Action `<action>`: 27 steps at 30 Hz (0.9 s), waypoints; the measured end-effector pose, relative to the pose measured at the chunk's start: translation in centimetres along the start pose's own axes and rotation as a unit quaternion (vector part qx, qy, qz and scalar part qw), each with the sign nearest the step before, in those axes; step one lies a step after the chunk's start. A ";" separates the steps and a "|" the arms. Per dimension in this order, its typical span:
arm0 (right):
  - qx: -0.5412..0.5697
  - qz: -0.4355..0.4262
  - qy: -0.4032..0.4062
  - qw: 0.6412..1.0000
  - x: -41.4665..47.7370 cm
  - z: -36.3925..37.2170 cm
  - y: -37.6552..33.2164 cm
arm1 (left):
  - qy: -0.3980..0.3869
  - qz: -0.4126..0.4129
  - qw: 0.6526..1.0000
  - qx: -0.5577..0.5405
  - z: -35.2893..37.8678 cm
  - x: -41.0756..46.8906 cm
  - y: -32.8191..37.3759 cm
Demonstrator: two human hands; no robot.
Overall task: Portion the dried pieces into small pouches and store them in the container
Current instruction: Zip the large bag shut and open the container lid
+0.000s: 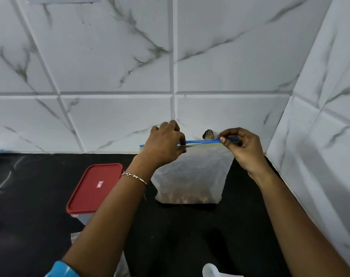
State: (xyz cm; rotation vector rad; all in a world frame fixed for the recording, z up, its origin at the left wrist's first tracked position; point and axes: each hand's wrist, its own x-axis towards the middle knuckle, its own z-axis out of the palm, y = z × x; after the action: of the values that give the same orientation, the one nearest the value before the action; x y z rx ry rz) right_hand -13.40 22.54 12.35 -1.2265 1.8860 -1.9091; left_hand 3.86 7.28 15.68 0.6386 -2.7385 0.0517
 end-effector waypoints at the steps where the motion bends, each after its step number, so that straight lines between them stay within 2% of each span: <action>1: -0.079 -0.031 0.000 0.996 0.0 0.0 -0.3 | 0.010 0.006 1.000 -0.005 0.0 0.0 0.1; 3: -0.226 -0.108 -0.007 0.968 0.1 0.3 -1.2 | 0.021 0.021 0.999 -0.016 -0.1 -0.1 0.3; 5: -0.299 -0.144 -0.058 0.942 0.1 1.0 -2.5 | 0.029 0.029 0.999 -0.020 -0.1 -0.3 0.5; 8: -0.372 -0.137 -0.151 0.905 -0.2 2.4 -3.7 | 0.040 0.009 0.998 -0.051 -0.2 -0.6 0.8; 10: -0.409 -0.131 -0.171 0.887 -0.3 3.3 -3.9 | 0.037 -0.010 0.995 -0.092 -0.4 -0.7 0.6; 16: -0.411 -0.112 -0.153 0.892 -0.1 3.9 -4.3 | -0.009 -0.031 0.964 -0.263 -0.7 -1.2 -0.5; 20: -0.403 -0.097 -0.156 0.897 0.3 3.9 -4.3 | -0.013 -0.030 0.964 -0.264 -1.0 -1.2 -1.1; 24: -0.368 -0.109 -0.146 0.912 0.1 4.1 -4.8 | 0.035 -0.019 0.968 -0.249 -1.0 -1.2 -1.2; 27: -0.385 -0.123 -0.123 0.906 0.2 4.2 -5.1 | 0.037 -0.029 0.969 -0.243 -1.0 -1.2 -1.5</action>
State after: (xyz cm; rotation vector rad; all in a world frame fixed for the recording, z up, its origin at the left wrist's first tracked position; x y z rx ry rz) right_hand -8.76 20.20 16.35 -1.8764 2.5149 -0.9880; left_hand 5.85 6.56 16.17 0.5567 -2.5123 -0.5789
